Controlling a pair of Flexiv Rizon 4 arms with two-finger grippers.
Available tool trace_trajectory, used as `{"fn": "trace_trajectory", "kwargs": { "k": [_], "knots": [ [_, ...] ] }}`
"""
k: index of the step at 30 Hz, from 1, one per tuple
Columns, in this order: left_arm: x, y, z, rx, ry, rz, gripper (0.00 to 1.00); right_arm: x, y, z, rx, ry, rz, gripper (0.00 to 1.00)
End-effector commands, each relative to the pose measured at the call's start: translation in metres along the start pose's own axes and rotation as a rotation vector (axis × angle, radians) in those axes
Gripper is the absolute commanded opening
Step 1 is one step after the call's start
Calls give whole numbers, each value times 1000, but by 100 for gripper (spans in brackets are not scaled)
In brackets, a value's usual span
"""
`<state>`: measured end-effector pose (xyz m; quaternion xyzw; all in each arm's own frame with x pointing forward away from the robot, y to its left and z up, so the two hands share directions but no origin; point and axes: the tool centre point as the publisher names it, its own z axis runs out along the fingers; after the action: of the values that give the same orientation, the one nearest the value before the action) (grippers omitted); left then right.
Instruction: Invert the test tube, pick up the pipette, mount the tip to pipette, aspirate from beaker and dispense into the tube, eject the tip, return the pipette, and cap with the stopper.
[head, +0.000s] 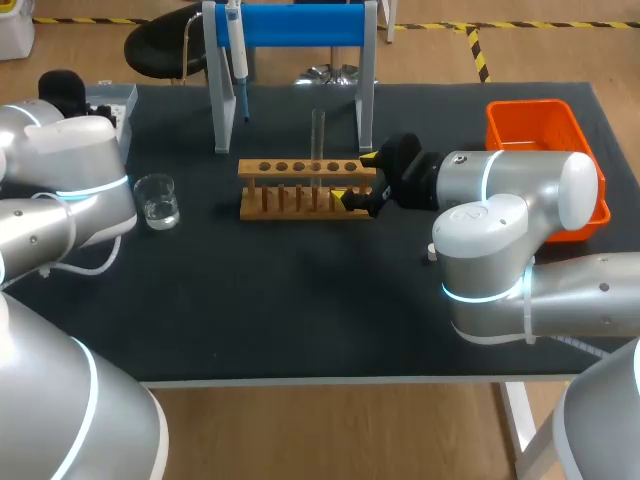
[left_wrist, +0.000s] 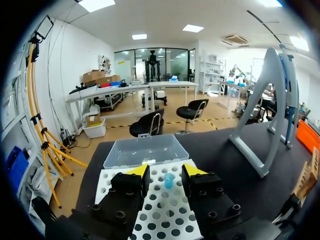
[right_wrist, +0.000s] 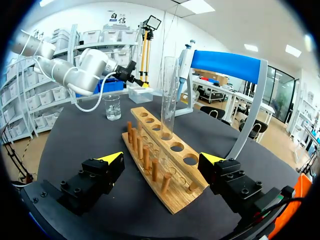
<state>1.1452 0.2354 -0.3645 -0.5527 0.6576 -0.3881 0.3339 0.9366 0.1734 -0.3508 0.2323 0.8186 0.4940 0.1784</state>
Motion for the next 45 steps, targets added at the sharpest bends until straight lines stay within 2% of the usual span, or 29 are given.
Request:
{"fn": "trace_trajectory", "kwargs": {
  "k": [1, 13, 19, 24, 26, 33, 45],
  "knots": [
    [-3, -1, 3, -8, 7, 0, 39, 1, 0, 0, 2, -1, 0, 100],
    [-3, 1, 4, -14, 11, -2, 32, 1, 0, 0, 2, -1, 0, 100],
    [-3, 1, 4, -12, 10, 0, 23, 1, 0, 0, 2, -1, 0, 100],
    [-3, 1, 3, -13, 8, 3, 5, 1, 0, 0, 2, -1, 0, 100],
    [-3, 1, 3, -13, 6, 4, 1, 1, 0, 0, 2, -1, 0, 100],
    [-2, -1, 0, -12, 4, 9, 0, 1, 0, 0, 2, -1, 0, 100],
    [0, -18, -13, 12, -18, 42, 0, 1, 0, 0, 2, -1, 0, 100]
  ]
}}
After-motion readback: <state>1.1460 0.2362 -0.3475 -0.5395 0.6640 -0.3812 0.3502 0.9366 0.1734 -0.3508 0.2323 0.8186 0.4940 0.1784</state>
